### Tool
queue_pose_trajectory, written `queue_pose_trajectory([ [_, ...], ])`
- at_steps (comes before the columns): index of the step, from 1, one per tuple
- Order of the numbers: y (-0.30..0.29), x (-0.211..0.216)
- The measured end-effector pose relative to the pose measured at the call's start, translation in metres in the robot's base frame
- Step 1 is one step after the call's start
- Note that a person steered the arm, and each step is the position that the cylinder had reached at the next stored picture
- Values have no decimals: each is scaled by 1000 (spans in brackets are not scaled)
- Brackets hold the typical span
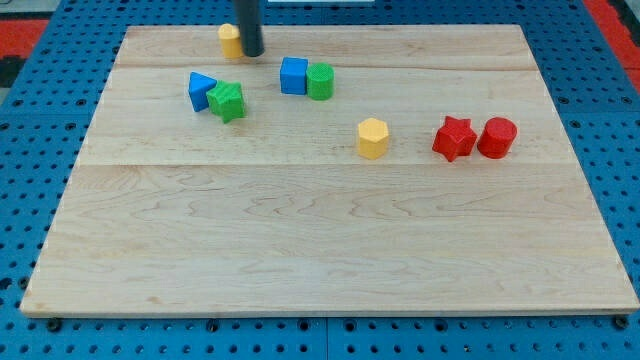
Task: Move the yellow heart to the center of the board
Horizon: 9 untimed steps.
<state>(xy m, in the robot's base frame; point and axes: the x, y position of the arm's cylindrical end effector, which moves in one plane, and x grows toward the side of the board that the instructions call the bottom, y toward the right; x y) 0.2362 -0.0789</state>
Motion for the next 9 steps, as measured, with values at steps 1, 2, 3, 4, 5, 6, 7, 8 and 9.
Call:
queue_pose_trajectory([
  [1,28,-28],
  [2,-25,-45],
  [3,-56,-5],
  [4,-53,12],
  [5,-112,-34],
  [6,-83,-9],
  [7,-3,41],
  [8,-18,-5],
  [9,-74,-28],
])
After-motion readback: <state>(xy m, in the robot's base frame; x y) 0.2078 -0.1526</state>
